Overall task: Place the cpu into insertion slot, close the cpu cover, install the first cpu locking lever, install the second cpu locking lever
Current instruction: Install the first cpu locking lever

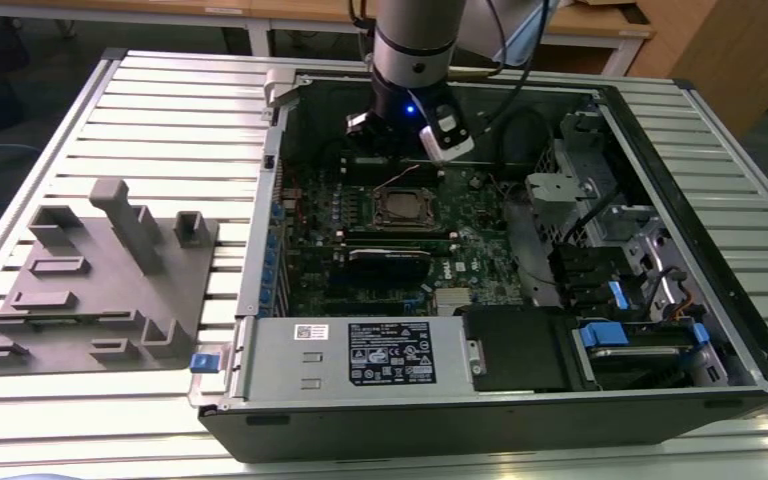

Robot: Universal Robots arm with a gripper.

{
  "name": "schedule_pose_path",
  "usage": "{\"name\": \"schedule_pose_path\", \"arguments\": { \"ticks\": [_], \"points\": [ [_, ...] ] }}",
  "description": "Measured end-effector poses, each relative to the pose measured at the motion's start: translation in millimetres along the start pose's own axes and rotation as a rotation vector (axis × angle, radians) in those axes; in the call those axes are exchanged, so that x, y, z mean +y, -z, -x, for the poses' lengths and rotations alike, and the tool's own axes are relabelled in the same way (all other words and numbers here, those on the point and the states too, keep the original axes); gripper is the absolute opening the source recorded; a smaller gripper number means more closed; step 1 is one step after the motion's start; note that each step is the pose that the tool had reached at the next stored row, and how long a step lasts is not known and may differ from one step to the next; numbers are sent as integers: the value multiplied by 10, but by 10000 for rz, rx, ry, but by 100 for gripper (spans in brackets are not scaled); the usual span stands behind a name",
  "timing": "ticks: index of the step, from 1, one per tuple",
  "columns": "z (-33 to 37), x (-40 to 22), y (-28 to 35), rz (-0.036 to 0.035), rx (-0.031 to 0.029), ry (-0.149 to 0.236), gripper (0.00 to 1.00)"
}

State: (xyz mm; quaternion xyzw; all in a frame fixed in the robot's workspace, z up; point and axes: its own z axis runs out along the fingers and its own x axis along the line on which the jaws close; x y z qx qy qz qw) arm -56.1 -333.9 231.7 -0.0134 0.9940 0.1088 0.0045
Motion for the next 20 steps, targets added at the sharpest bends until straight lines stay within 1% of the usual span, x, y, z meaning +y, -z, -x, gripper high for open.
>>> {"name": "schedule_pose_path", "arguments": {
  "ticks": [1, 2, 3, 5, 7, 9, 12, 17, 20],
  "points": [
    [0, -1, 0, 147, -5, -1, 11],
    [0, -2, 1, 222, -6, -1, 11],
    [0, -2, 1, 261, -7, -1, 11],
    [-1, -3, -4, 297, -9, -2, 11],
    [3, -6, -14, 314, -9, -1, 11],
    [12, -8, -21, 316, -7, -2, 11],
    [56, -11, -27, 316, -8, -1, 11],
    [62, -11, -30, 317, -10, -6, 11],
    [62, -14, -38, 312, -65, -243, 11]
  ]
}}
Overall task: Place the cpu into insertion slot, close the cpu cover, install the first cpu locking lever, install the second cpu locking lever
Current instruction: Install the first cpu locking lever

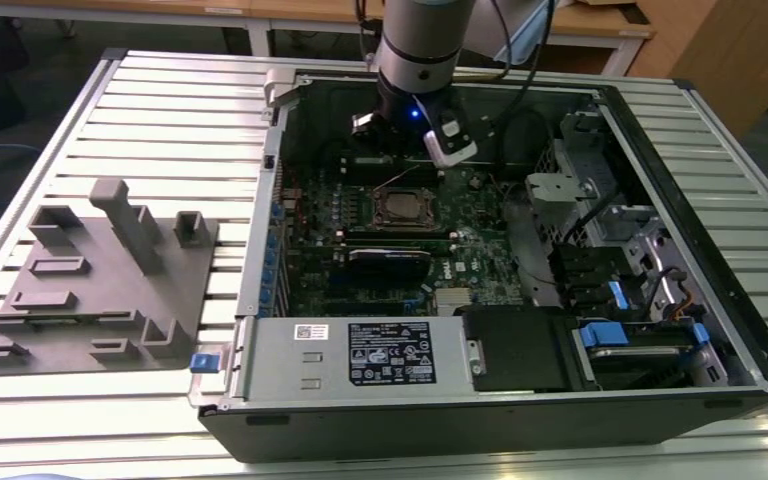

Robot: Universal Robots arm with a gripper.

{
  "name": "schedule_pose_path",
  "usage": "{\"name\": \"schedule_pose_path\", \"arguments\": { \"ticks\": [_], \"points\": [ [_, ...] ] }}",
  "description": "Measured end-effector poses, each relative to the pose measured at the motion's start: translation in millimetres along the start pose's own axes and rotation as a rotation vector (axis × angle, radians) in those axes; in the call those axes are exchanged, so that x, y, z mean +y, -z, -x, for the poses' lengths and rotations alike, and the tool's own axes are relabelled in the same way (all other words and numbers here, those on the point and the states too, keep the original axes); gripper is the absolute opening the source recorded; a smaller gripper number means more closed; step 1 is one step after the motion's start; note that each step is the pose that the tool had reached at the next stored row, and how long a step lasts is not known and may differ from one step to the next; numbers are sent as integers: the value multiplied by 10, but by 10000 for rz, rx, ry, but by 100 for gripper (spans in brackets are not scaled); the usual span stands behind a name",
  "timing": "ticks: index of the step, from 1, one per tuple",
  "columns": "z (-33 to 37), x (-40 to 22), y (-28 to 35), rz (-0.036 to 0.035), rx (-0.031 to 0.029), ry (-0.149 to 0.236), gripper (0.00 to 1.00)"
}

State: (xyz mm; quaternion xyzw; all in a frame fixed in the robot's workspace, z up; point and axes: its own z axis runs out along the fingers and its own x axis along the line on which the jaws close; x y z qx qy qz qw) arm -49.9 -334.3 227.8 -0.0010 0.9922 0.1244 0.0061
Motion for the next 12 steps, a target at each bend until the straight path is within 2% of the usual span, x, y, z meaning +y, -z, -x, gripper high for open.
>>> {"name": "schedule_pose_path", "arguments": {
  "ticks": [10, 12],
  "points": [
    [0, 0, -1, 4, -16, -61, 11],
    [-4, 0, -4, 4, -60, -86, 11]
  ]
}}
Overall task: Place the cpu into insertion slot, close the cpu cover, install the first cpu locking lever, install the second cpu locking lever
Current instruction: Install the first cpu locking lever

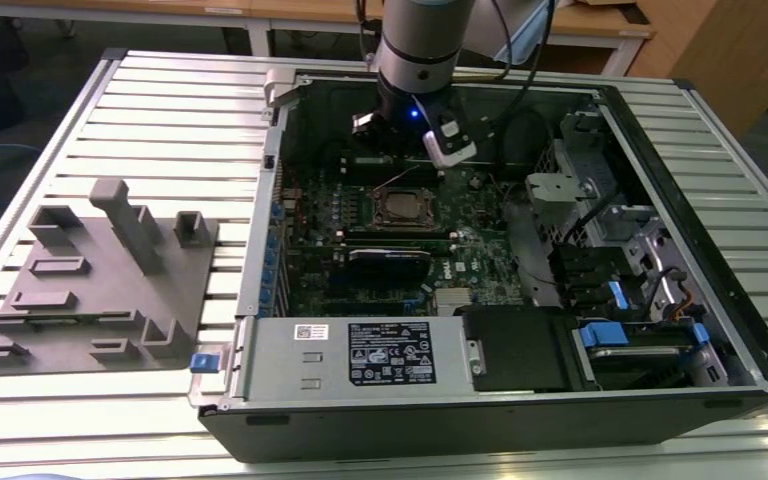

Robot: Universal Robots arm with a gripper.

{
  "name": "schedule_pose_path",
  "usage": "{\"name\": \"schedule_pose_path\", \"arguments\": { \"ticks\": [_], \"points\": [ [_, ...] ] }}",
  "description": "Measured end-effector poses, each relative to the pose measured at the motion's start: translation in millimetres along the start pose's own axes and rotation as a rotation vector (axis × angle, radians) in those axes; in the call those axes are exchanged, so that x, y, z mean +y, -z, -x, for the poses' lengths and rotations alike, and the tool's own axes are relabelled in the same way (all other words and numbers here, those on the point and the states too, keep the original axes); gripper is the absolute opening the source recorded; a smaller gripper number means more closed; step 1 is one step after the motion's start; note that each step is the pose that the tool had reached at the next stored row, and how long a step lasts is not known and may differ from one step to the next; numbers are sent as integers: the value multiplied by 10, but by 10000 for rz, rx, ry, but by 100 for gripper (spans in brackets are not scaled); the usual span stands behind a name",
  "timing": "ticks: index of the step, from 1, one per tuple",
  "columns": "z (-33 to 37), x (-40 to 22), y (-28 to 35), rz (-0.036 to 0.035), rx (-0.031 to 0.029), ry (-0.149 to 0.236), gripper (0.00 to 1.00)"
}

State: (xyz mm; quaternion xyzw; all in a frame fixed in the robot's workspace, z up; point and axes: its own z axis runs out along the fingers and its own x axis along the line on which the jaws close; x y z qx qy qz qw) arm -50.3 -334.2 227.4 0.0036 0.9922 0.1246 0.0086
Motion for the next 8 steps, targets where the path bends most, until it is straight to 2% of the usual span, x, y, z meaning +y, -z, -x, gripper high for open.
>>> {"name": "schedule_pose_path", "arguments": {
  "ticks": [4, 8],
  "points": [
    [0, -5, -20, -1, -90, -65, 11],
    [0, -9, -36, 2, -117, -83, 11]
  ]
}}
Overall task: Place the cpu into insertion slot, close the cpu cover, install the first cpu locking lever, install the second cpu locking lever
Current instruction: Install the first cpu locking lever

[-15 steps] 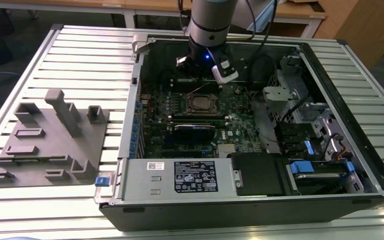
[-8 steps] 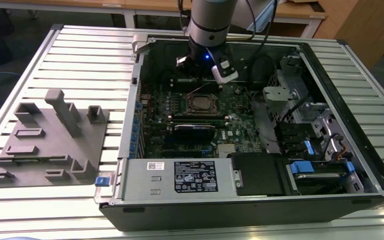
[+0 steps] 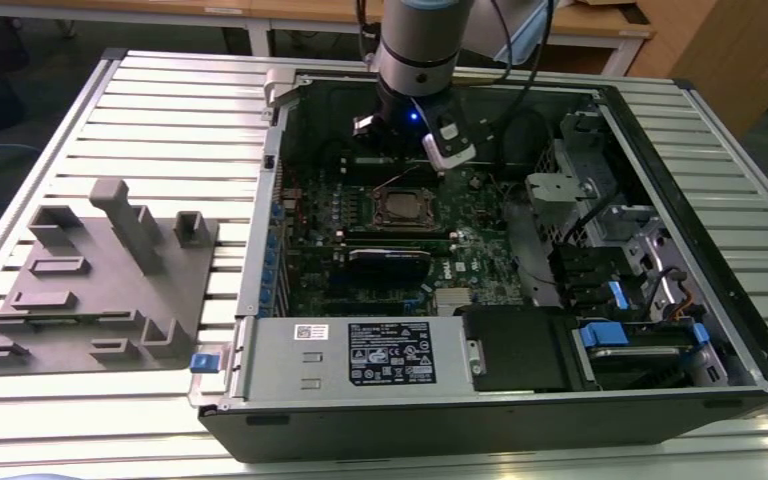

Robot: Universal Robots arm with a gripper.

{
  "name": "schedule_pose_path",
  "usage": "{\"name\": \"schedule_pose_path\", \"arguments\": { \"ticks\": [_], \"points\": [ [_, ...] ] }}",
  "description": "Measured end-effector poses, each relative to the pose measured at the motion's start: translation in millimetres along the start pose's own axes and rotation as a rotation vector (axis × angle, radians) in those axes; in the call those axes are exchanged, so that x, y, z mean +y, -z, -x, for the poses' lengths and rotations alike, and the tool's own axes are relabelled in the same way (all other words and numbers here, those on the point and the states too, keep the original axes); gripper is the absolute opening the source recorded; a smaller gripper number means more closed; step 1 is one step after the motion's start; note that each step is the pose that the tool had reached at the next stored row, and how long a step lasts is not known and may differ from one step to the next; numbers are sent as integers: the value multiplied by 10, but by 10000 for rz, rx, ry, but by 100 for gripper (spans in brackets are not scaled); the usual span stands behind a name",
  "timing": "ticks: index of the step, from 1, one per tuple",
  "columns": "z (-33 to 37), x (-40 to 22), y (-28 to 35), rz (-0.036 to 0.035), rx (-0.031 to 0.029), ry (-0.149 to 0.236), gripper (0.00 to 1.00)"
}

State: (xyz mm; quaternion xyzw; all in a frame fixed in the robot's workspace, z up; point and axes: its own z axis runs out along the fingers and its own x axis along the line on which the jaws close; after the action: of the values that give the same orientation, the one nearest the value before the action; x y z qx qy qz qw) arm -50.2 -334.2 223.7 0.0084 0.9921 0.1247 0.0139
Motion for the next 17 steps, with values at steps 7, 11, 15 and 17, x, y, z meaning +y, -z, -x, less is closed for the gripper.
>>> {"name": "schedule_pose_path", "arguments": {
  "ticks": [7, 11, 15, 17],
  "points": [
    [15, -7, -27, -5, -27, -110, 11],
    [15, -7, -28, -4, -28, -111, 11],
    [18, -15, -59, -2, -29, -110, 11],
    [22, -19, -77, -2, -29, -110, 11]
  ]
}}
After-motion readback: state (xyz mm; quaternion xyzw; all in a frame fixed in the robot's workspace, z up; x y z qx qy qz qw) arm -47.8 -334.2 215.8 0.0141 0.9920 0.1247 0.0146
